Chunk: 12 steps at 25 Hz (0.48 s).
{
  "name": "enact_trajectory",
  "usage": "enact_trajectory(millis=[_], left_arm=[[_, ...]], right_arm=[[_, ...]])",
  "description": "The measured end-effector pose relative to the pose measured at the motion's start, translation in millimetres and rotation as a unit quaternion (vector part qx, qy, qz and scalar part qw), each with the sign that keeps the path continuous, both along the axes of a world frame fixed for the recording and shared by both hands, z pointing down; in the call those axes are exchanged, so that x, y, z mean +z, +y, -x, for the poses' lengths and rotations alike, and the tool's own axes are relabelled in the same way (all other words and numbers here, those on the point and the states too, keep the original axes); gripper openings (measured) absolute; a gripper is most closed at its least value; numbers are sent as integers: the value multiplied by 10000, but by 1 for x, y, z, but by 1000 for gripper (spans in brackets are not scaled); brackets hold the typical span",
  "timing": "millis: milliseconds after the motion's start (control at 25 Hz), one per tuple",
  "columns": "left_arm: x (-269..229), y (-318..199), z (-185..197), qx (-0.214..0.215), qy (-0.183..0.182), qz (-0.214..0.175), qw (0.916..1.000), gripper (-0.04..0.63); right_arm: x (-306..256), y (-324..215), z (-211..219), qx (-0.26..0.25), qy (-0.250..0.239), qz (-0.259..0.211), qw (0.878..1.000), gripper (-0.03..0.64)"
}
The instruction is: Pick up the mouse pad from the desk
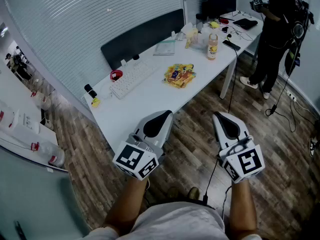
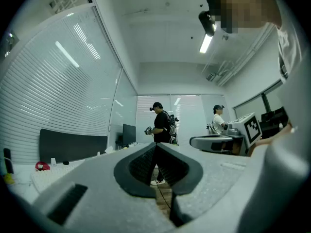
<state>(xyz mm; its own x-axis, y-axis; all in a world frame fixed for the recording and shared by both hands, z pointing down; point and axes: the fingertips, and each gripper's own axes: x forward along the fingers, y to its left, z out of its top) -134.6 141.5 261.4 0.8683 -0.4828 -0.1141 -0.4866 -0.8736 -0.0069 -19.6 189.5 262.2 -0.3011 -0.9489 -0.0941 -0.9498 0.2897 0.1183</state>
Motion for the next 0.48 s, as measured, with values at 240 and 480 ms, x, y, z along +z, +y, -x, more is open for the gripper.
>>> enact_trajectory(millis=[240, 480], left_arm=[[2, 3, -3, 19, -42, -26, 10000, 15], [3, 5, -5, 5, -79, -16, 10000, 15]], right_arm=[[-1, 2, -1, -55, -36, -4, 10000, 12], [-3, 4, -5, -82, -184, 10, 9998, 12]])
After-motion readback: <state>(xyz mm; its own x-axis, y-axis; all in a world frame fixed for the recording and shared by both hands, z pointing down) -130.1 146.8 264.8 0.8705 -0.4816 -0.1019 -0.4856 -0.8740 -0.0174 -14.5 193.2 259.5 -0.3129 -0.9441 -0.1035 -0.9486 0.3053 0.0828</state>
